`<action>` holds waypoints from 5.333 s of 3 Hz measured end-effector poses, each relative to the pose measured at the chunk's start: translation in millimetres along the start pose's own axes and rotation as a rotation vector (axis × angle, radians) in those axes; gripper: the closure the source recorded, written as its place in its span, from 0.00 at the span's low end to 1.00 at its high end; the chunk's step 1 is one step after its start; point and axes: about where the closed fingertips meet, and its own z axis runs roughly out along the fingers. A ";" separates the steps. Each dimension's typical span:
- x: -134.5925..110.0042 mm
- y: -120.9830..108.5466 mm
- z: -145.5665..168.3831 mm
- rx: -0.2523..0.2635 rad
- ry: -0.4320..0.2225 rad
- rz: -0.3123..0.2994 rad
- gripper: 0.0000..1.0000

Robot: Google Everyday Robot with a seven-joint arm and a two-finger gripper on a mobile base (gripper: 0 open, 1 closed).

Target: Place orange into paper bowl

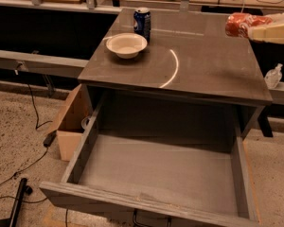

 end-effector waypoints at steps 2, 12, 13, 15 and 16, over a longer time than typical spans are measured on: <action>20.4 99.3 -29.8 -0.201 0.009 0.103 1.00; 206.5 398.7 95.7 -0.715 0.276 0.220 0.60; 223.1 394.7 111.0 -0.627 0.341 0.207 0.37; 240.4 368.0 117.8 -0.402 0.424 0.121 0.00; 230.2 324.9 99.5 -0.270 0.427 0.162 0.17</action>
Offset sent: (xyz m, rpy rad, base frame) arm -0.1516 0.0868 -0.0468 0.1668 0.2291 0.2987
